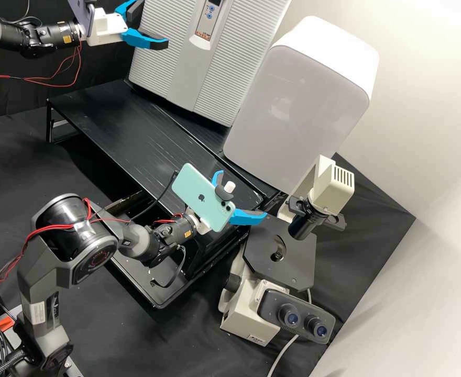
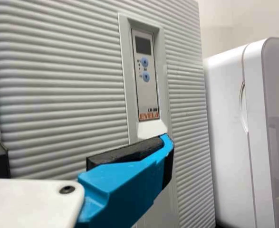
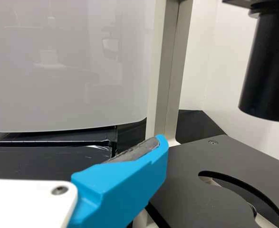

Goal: Open the incubator door

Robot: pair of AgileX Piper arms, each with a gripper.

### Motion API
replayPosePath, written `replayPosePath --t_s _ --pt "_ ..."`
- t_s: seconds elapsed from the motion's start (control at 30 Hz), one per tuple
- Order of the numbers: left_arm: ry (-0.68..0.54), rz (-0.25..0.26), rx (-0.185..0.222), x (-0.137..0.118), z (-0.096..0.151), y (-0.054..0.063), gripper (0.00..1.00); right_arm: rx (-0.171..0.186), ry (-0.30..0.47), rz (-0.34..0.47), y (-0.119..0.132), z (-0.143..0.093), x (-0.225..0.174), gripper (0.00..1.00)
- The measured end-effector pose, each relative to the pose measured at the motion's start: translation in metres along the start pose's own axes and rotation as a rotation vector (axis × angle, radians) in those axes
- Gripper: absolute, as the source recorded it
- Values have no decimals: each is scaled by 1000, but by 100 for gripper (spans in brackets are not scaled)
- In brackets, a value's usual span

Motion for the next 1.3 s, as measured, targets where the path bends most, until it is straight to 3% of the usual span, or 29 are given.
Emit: replayPosePath --t_s 0.47,0.5,1.3 --pt "0 -8 -2 2 0 -2 100 0 0 0 0 0 0 100" --pt "0 -8 -2 2 0 -2 0 0 0 0 0 0 0 100" --pt "8 -15 -3 2 -3 -5 0 0 0 0 0 0 0 100"
